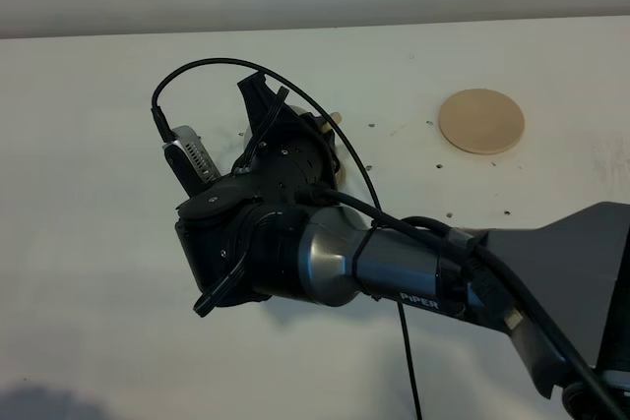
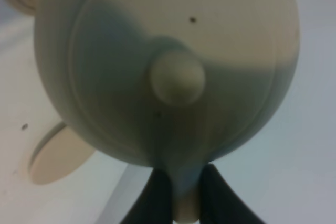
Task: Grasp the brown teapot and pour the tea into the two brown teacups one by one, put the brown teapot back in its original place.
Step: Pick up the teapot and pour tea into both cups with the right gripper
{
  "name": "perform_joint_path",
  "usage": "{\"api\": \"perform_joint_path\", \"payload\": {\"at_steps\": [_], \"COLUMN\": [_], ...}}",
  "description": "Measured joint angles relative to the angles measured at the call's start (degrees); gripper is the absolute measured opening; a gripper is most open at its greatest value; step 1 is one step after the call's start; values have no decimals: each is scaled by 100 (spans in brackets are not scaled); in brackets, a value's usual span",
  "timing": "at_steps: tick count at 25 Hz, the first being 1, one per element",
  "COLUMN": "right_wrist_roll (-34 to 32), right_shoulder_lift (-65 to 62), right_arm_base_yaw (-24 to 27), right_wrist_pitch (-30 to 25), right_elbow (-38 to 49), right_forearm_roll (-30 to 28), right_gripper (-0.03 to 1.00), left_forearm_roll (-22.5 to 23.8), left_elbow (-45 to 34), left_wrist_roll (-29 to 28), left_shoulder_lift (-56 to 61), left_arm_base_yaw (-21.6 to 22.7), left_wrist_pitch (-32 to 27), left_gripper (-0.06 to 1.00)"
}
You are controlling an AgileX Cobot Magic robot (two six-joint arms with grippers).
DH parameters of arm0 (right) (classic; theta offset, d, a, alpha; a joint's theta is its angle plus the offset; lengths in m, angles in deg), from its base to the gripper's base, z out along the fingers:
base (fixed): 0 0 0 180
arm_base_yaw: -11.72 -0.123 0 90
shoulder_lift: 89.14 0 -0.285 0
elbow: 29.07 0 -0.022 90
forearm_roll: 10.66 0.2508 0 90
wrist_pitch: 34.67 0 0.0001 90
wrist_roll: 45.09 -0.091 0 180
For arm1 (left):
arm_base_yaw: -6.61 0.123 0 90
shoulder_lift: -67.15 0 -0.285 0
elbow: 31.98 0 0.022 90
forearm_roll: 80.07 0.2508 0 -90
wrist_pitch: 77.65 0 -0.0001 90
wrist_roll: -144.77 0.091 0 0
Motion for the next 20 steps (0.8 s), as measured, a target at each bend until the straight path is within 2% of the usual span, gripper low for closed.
{"api": "perform_joint_path", "payload": {"at_steps": [20], "right_wrist_roll": [17], "right_shoulder_lift": [0], "right_arm_base_yaw": [0], "right_wrist_pitch": [0], "right_elbow": [0], "right_forearm_roll": [-171], "right_gripper": [11], "left_forearm_roll": [0], "left_elbow": [0], "left_wrist_roll": [0], "left_shoulder_lift": [0], "left_arm_base_yaw": [0], "left_wrist_pitch": [0], "left_gripper": [24]}}
